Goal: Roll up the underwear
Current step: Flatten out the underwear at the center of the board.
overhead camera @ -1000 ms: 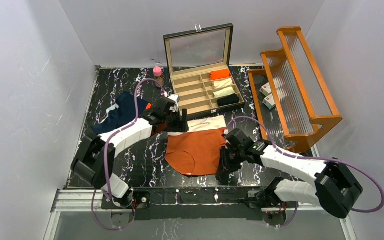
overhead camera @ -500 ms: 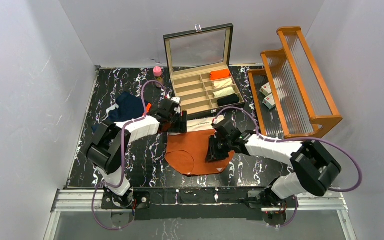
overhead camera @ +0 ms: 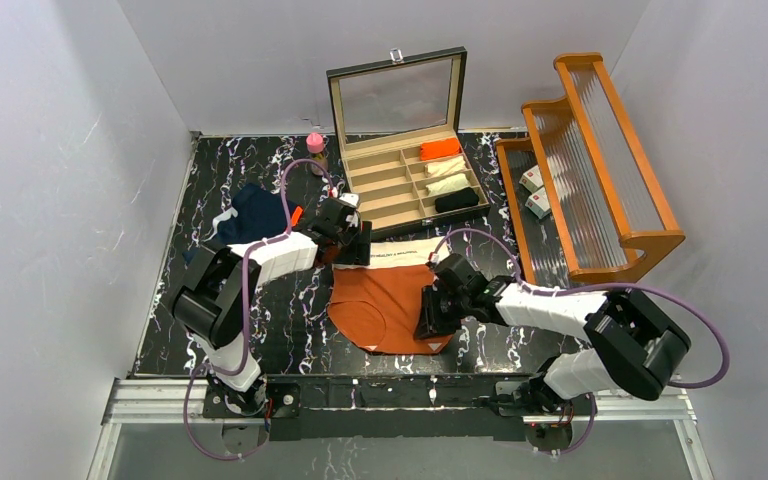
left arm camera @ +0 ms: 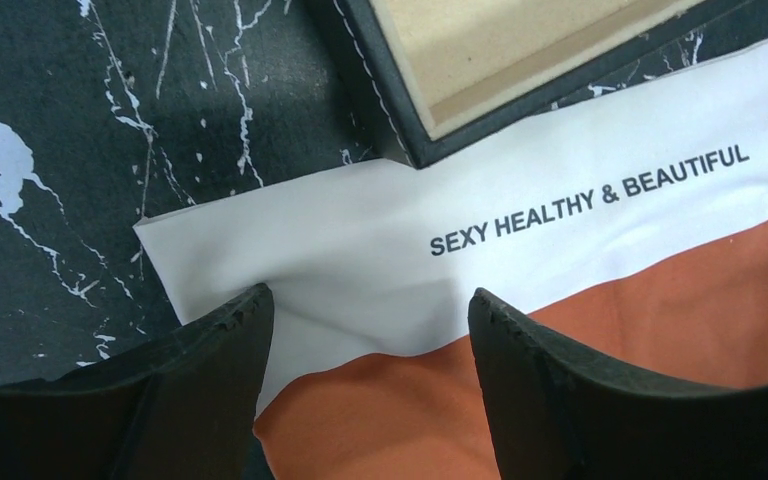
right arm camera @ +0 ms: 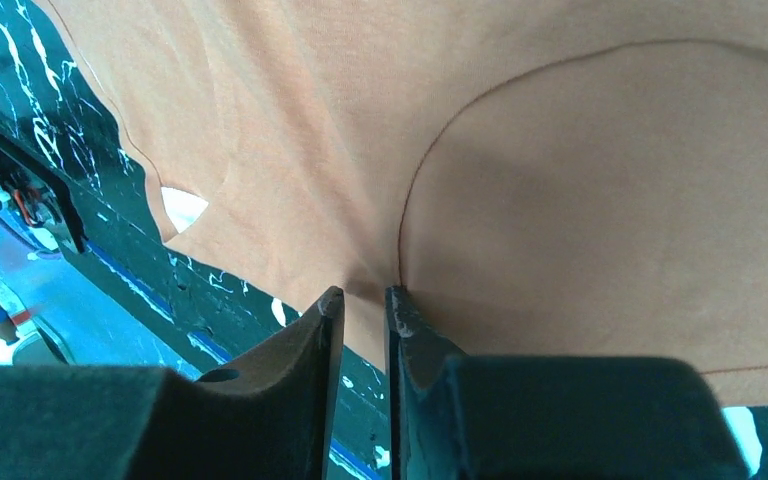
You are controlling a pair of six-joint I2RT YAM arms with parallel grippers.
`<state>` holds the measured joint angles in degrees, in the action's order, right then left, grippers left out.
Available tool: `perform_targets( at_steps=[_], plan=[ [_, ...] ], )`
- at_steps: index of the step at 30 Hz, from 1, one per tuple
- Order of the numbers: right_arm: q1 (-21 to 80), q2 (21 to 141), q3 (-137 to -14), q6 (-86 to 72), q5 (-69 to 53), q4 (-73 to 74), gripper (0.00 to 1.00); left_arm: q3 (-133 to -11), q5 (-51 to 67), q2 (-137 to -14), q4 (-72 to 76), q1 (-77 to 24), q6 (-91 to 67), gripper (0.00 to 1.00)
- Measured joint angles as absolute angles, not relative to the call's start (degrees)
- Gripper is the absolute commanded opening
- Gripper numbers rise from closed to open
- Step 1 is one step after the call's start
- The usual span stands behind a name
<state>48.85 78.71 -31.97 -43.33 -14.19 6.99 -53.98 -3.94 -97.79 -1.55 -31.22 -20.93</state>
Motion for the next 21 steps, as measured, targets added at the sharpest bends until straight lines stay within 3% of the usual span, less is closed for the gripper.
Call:
perform_targets(
  at_steps=[7,15,21],
  plan=[
    [48.95,77.04,-35.33,-41.61,-12.21,14.56,0.45,-53.3,2.68,-94.04,-4.0,-31.11,-20.87,0.77],
    [44.36,77.59,-50.64,-35.66,-3.19,18.5,0.45,-52.49,10.46,-80.97,-5.98,-31.14,-23.79,0.76],
    [35.19,88.59,-58.29,-31.15,-0.08,18.04,0.44,-44.65,12.56,-75.96,-4.3,-34.22,-28.02,0.73]
  ],
)
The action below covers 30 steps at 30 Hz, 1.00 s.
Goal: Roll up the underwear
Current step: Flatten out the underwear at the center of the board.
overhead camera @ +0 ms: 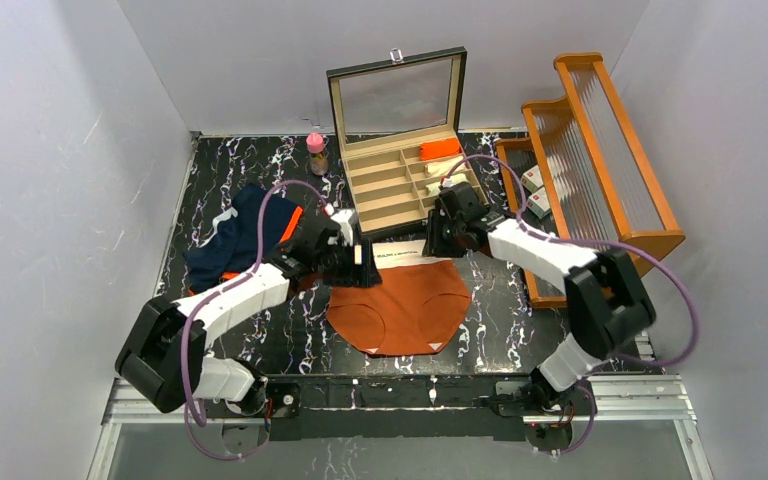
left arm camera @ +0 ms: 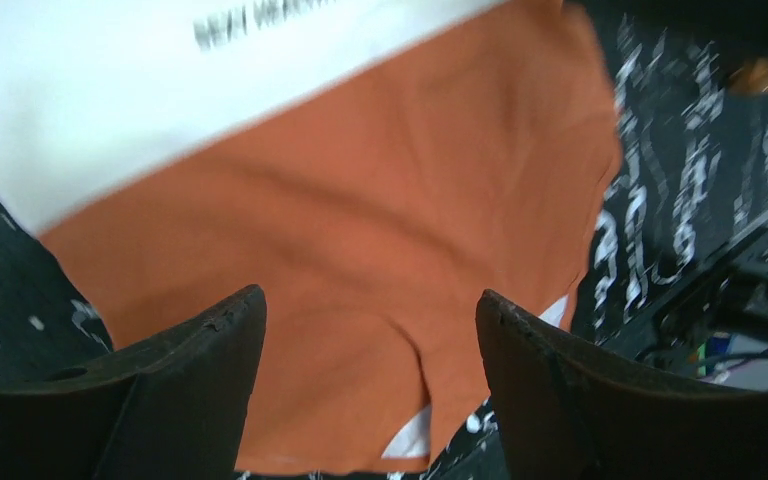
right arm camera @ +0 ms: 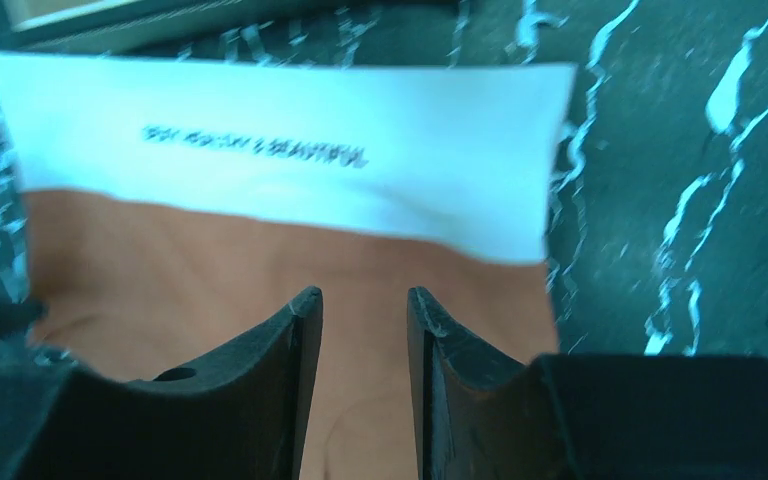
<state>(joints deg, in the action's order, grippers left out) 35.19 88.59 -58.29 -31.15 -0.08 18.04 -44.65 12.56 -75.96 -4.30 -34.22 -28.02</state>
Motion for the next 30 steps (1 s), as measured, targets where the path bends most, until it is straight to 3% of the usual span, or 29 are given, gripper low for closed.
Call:
perform_targets(
  at_steps=[10,18,23,30],
  plan=[
    [30.74,105.58,-67.48,-24.14,4.19,18.7,0.45,-30.8,6.41,-71.46,-5.19,-36.99,-33.72,0.71],
    [30.39,106.83,-69.24,-21.77,6.18,20.12,0.47,-27.96,5.17,-68.13,-3.93,-36.99,-34.76,0.72],
    [30.22,106.01,-69.52,-20.51,3.08,21.19,0.54,-27.66,5.24,-65.4,-5.15,-37.03,-35.03,0.77],
    [30.13,95.46,-67.31,-19.61,-3.45,22.1,0.58,-30.51,4.47,-57.22,-8.8,-37.15,-36.2,0.85]
  ],
)
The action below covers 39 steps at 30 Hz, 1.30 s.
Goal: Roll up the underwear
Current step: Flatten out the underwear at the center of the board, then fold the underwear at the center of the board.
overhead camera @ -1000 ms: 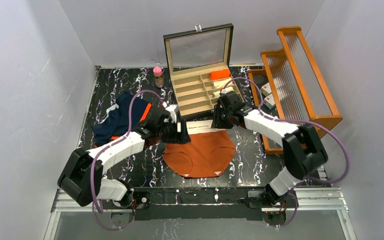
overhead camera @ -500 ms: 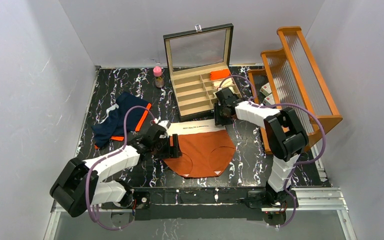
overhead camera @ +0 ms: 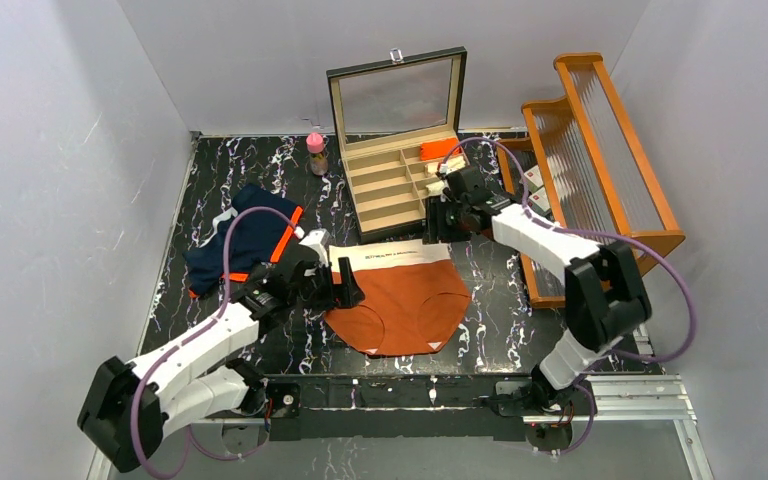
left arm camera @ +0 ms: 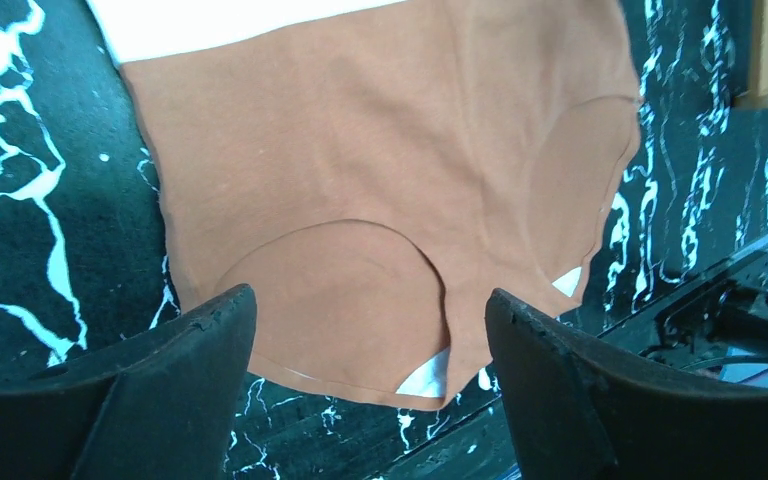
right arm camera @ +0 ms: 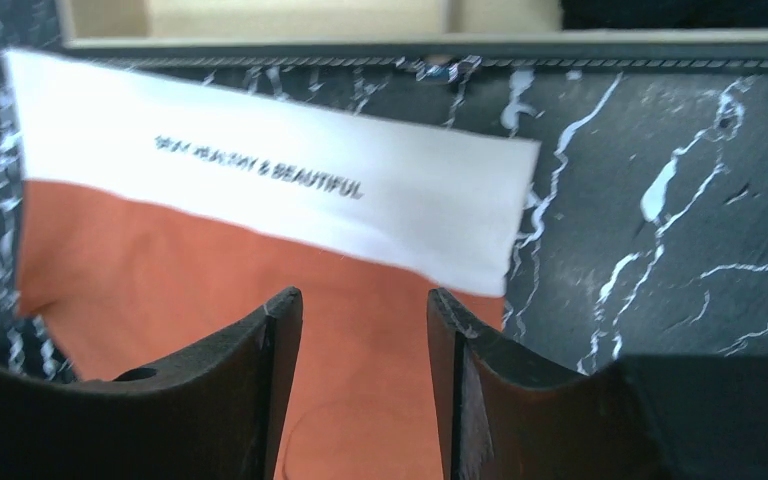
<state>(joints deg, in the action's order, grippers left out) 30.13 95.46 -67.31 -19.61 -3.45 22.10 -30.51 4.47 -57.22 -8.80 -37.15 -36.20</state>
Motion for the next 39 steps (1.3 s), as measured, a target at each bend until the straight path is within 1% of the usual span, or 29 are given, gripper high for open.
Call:
perform_targets(
  at_steps=[5,12,15,20,22,25,30,32,35,39],
  plan=[
    [31.48,89.13,-59.83,-20.87,-8.07,20.78,0.6,-31.55,-1.23,-52.79,-14.06,-37.23,-38.26,0.89],
    [34.9,88.51,-49.89,-22.96,-9.18,21.27,0.6,-29.62,-7.85,-51.74,-20.06,-37.23,-42.0,0.94],
    [35.17,87.35,-47.52,-24.34,-9.23,21.28,0.6,-29.07,-9.18,-52.27,-21.26,-37.23,-42.71,0.93],
    [36.74,83.69,-46.27,-26.76,-9.47,21.36,0.59,-28.63,-9.34,-54.68,-20.65,-36.23,-42.7,0.84],
    [37.34,82.41,-46.4,-27.74,-9.89,21.36,0.63,-28.41,-8.08,-56.28,-19.8,-34.49,-42.25,0.8],
    [37.63,80.68,-47.41,-29.81,-10.59,21.32,0.74,-27.59,-5.36,-57.87,-18.12,-30.13,-41.39,0.75],
    [37.63,77.29,-49.13,-35.35,-9.16,18.84,0.79,-25.85,0.31,-58.18,-14.55,-23.97,-40.39,0.61],
    [37.61,76.32,-49.24,-37.12,-9.09,16.51,0.78,-25.38,2.31,-59.0,-12.78,-23.16,-40.1,0.58],
    [37.62,76.94,-50.58,-38.78,-10.15,14.26,0.7,-23.53,5.5,-59.84,-9.5,-22.98,-40.07,0.53],
    [38.31,83.51,-58.25,-39.39,-11.29,13.93,0.64,-21.96,8.09,-59.53,-6.72,-22.98,-40.44,0.43]
  ],
)
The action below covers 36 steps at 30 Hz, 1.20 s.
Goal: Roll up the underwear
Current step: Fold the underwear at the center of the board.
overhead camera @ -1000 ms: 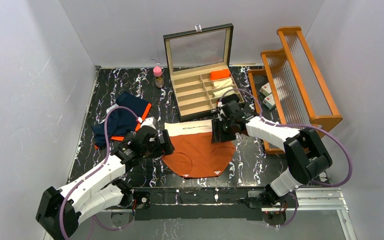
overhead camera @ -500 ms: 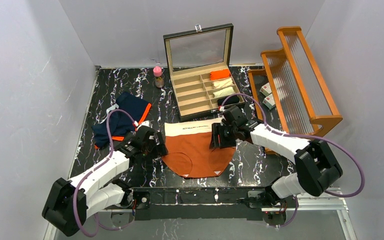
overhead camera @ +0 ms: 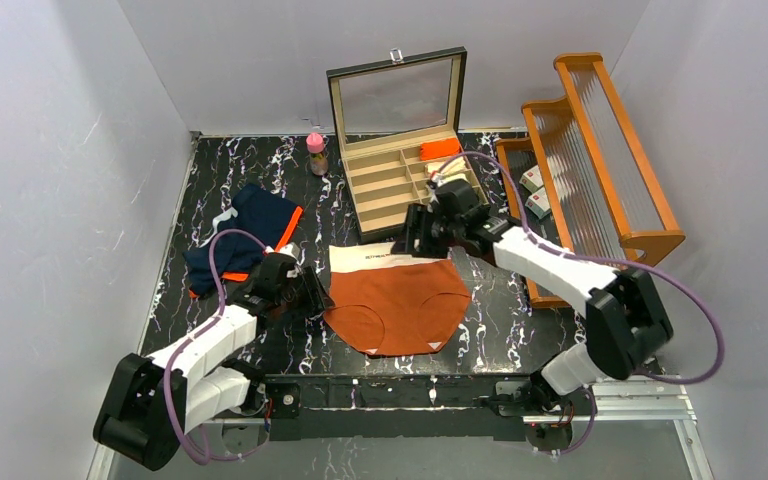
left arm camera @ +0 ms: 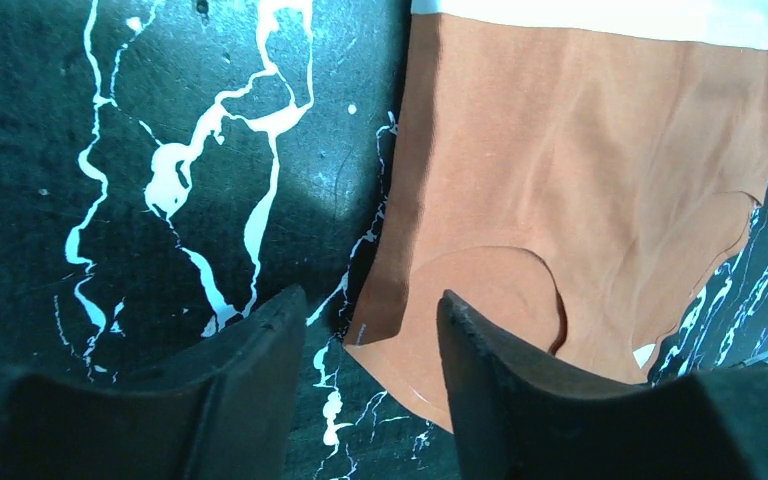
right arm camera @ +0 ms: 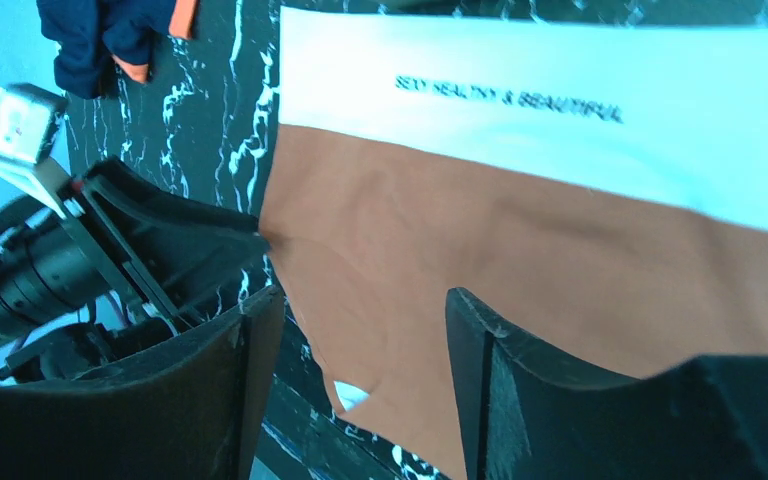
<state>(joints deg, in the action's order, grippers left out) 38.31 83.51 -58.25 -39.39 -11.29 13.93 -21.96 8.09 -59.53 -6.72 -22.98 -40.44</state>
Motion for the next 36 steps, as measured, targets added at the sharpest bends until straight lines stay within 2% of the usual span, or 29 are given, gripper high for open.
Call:
perform_targets(
  at_steps=[6,15,25,31,36],
  plan=[
    [43.74,93.73,-69.07,-38.62,-8.49,15.48,0.59,-20.75,8.38,-60.18,-4.54,-22.95,-41.59,0.32],
    [51.05,106.83,-81.73,-37.13,-2.34,20.16,0.57,-18.9,8.03,-59.98,-1.73,-22.76,-42.89,0.15],
    [55.63,121.84,-99.18,-35.39,6.08,25.11,0.55,-18.31,7.94,-59.42,-1.76,-22.72,-42.63,0.1],
    [57.6,130.33,-111.11,-33.4,10.56,29.98,0.48,-18.21,7.94,-59.42,-1.76,-22.72,-42.71,0.02],
    [58.37,133.22,-115.96,-32.5,13.24,33.03,0.45,-18.16,7.94,-59.33,-1.77,-22.72,-42.72,0.01]
  ],
)
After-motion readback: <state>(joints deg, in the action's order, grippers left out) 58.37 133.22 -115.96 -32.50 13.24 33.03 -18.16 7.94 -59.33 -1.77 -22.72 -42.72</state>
